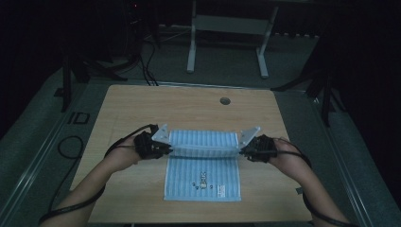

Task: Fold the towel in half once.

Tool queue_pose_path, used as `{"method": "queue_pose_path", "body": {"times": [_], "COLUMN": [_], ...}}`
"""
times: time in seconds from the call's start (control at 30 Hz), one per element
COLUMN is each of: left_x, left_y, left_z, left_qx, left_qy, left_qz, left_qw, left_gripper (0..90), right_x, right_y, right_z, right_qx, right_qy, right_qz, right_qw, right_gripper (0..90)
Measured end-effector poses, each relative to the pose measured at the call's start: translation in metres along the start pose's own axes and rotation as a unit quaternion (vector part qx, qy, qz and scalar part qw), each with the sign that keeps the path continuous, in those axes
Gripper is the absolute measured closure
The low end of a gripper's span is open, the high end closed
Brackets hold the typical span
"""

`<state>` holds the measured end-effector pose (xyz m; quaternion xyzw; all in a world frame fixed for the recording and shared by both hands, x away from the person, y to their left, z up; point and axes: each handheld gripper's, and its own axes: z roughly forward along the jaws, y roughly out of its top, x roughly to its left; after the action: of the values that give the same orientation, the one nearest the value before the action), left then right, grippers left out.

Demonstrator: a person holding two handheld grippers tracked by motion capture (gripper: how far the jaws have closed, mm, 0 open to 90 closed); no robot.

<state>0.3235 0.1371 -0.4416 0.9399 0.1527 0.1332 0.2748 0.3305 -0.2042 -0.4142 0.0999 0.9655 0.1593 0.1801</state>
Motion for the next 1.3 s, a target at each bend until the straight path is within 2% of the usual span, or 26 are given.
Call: {"method": "queue_pose_path", "body": {"times": [0.1, 0.17, 0.2, 0.27, 0.33, 0.43, 0.47, 0.5, 0.53, 0.57, 0.63, 0.67, 0.73, 0.77, 0.83, 0.87, 0.9, 0.97, 1.07, 1.1, 1.2, 1.27, 1.3], "left_x": [-0.022, -0.031, -0.037, -0.046, -0.054, -0.063, -0.065, -0.066, -0.068, -0.070, -0.073, -0.073, -0.071, -0.067, -0.062, -0.057, -0.054, -0.046, -0.031, -0.028, -0.014, -0.001, 0.003], "left_y": [-0.006, -0.011, -0.015, -0.021, -0.027, -0.034, -0.037, -0.038, -0.039, -0.040, -0.041, -0.041, -0.040, -0.039, -0.037, -0.036, -0.035, -0.033, -0.029, -0.029, -0.027, -0.028, -0.028], "left_z": [-0.002, -0.002, 0.000, 0.007, 0.014, 0.025, 0.029, 0.031, 0.033, 0.035, 0.034, 0.031, 0.027, 0.024, 0.022, 0.020, 0.019, 0.019, 0.022, 0.023, 0.028, 0.031, 0.032], "left_qx": [0.007, 0.009, 0.009, 0.025, 0.039, 0.058, 0.062, 0.069, 0.081, 0.091, 0.101, 0.102, 0.100, 0.100, 0.103, 0.105, 0.103, 0.106, 0.106, 0.108, 0.108, 0.095, 0.092], "left_qy": [-0.007, -0.020, -0.021, -0.032, -0.035, -0.059, -0.063, -0.068, -0.080, -0.085, -0.090, -0.088, -0.090, -0.094, -0.088, -0.094, -0.091, -0.088, -0.079, -0.080, -0.068, -0.064, -0.063], "left_qz": [0.018, 0.017, 0.019, 0.020, 0.028, 0.031, 0.031, 0.030, 0.024, 0.029, 0.035, 0.034, 0.029, 0.026, 0.025, 0.021, 0.024, 0.013, -0.003, -0.006, -0.017, -0.032, -0.037], "left_qw": [0.9998, 0.9996, 0.9996, 0.9990, 0.9982, 0.9961, 0.9956, 0.9948, 0.9932, 0.9918, 0.9902, 0.9903, 0.9905, 0.9901, 0.9904, 0.9898, 0.9902, 0.9904, 0.9912, 0.9909, 0.9917, 0.9928, 0.9930], "left_gripper": [81.4, 81.5, 81.5, 81.4, 80.0, 78.8, 77.3, 69.2, 69.2, 65.2, 55.9, 52.2, 51.5, 50.8, 50.8, 50.8, 50.4, 49.6, 49.6, 49.6, 49.6, 49.6, 49.6], "right_x": [0.026, 0.037, 0.043, 0.055, 0.064, 0.080, 0.084, 0.092, 0.092, 0.096, 0.103, 0.104, 0.101, 0.092, 0.088, 0.083, 0.076, 0.065, 0.041, 0.030, 0.012, 0.000, -0.007], "right_y": [-0.008, -0.012, -0.015, -0.021, -0.026, -0.033, -0.034, -0.037, -0.037, -0.038, -0.040, -0.041, -0.042, -0.042, -0.041, -0.041, -0.040, -0.039, -0.036, -0.034, -0.029, -0.025, -0.023], "right_z": [0.001, 0.003, 0.006, 0.012, 0.019, 0.034, 0.038, 0.045, 0.045, 0.049, 0.054, 0.053, 0.045, 0.037, 0.034, 0.031, 0.028, 0.025, 0.026, 0.028, 0.035, 0.040, 0.043], "right_qx": [0.002, 0.007, 0.007, 0.016, 0.013, 0.037, 0.043, 0.054, 0.054, 0.064, 0.083, 0.082, 0.076, 0.064, 0.063, 0.063, 0.066, 0.066, 0.067, 0.069, 0.077, 0.076, 0.073], "right_qy": [0.016, 0.022, 0.034, 0.049, 0.070, 0.086, 0.097, 0.117, 0.117, 0.131, 0.154, 0.162, 0.174, 0.163, 0.163, 0.153, 0.146, 0.140, 0.127, 0.124, 0.111, 0.114, 0.109], "right_qz": [-0.006, -0.006, -0.006, -0.015, 0.001, -0.007, -0.004, -0.009, -0.009, -0.011, -0.019, -0.022, -0.012, -0.008, -0.003, -0.005, -0.005, -0.007, -0.001, 0.008, 0.012, 0.012, 0.010], "right_qw": [0.9998, 0.9997, 0.9994, 0.9985, 0.9974, 0.9956, 0.9943, 0.9917, 0.9917, 0.9892, 0.9843, 0.9831, 0.9818, 0.9844, 0.9846, 0.9861, 0.9870, 0.9880, 0.9897, 0.9899, 0.9908, 0.9905, 0.9914], "right_gripper": [83.0, 83.0, 82.9, 82.8, 82.8, 82.1, 81.4, 75.4, 75.4, 71.4, 65.6, 65.2, 62.5, 62.5, 62.3, 61.6, 60.9, 60.9, 60.9, 60.9, 60.8, 59.4, 59.3]}}
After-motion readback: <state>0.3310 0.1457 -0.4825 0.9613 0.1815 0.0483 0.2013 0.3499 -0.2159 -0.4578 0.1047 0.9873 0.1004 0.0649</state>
